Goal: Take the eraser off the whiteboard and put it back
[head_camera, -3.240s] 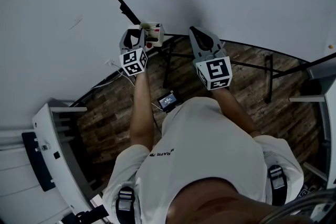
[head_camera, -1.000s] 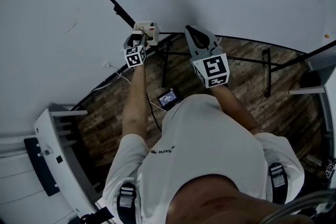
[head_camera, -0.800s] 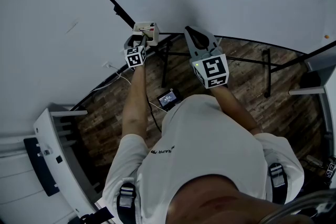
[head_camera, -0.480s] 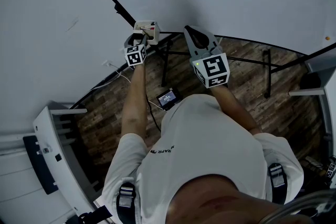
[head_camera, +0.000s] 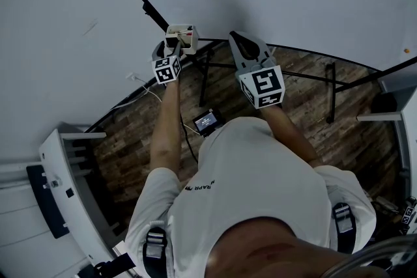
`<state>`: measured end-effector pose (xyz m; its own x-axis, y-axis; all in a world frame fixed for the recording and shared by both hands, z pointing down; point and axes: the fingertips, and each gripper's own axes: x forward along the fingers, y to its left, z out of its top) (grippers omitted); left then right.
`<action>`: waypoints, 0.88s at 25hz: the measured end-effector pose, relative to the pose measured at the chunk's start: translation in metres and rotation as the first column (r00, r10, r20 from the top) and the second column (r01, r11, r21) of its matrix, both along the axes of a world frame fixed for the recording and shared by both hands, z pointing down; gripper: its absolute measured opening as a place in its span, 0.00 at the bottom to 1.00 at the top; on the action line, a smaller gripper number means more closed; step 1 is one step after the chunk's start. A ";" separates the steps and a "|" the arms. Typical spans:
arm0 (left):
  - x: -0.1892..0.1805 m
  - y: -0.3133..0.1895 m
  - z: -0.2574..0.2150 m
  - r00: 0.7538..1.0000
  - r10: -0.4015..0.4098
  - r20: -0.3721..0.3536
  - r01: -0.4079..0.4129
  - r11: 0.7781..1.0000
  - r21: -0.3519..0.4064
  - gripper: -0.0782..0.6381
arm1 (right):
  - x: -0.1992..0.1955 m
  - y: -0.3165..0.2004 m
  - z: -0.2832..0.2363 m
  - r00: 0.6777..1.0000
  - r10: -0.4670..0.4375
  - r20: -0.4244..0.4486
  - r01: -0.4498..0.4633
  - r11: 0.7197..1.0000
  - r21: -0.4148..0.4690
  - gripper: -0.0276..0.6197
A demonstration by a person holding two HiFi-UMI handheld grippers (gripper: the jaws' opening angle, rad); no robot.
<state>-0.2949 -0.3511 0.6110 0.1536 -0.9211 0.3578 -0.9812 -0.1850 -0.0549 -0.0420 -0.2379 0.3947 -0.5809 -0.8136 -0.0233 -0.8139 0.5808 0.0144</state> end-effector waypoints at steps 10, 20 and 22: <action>-0.005 0.013 -0.025 0.996 -0.080 -0.049 0.083 0.995 0.062 0.48 | -0.003 0.002 0.002 1.000 -0.012 0.005 0.013 1.000 -0.006 0.06; 0.007 0.028 -0.062 0.993 -0.106 -0.048 0.111 0.986 0.126 0.28 | -0.005 0.000 0.003 1.000 -0.011 0.025 0.011 1.000 -0.015 0.06; 0.009 0.030 -0.072 0.992 -0.110 -0.054 0.117 0.982 0.150 0.25 | -0.004 0.000 0.003 1.000 -0.011 0.027 0.011 1.000 -0.013 0.06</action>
<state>-0.2855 -0.3207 0.5391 0.0576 -0.9768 0.2063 -0.9975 -0.0650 -0.0290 -0.0464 -0.2374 0.3973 -0.5893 -0.8074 -0.0285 -0.8074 0.5898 -0.0156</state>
